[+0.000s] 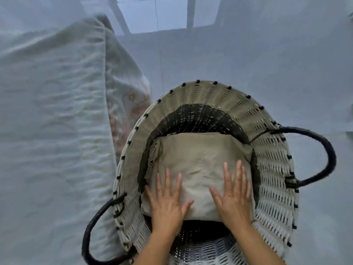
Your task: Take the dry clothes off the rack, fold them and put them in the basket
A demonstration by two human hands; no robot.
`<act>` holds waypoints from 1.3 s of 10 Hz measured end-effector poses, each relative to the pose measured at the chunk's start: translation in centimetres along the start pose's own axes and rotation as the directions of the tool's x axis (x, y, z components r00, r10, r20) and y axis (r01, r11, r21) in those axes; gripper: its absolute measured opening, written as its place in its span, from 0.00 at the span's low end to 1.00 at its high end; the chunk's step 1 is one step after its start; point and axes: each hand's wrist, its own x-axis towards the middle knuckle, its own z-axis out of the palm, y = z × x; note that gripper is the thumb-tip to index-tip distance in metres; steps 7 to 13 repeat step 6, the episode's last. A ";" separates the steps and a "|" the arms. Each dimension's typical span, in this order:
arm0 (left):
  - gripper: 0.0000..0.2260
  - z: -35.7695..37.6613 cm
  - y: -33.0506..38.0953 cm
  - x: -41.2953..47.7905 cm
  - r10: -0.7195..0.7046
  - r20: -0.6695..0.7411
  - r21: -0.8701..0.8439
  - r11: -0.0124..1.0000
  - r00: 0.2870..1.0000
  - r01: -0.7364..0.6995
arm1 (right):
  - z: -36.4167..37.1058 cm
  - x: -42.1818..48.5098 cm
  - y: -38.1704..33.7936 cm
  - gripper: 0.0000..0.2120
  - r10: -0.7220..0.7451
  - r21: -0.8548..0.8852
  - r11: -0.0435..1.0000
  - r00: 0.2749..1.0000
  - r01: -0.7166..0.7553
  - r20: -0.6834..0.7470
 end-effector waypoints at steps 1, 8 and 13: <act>0.40 1.2 0.0 -1.3 -0.008 0.048 -0.013 1.000 0.999 0.009 | 2.1 -2.1 0.8 0.41 0.160 -0.035 0.987 0.980 -0.157 0.115; 0.35 1.8 -0.5 0.0 0.020 0.127 -0.107 0.994 0.992 -0.006 | 4.0 -1.5 1.9 0.46 0.246 -0.157 0.964 0.943 -0.215 0.222; 0.35 1.8 -0.5 0.0 0.020 0.127 -0.107 0.994 0.992 -0.006 | 4.0 -1.5 1.9 0.46 0.246 -0.157 0.964 0.943 -0.215 0.222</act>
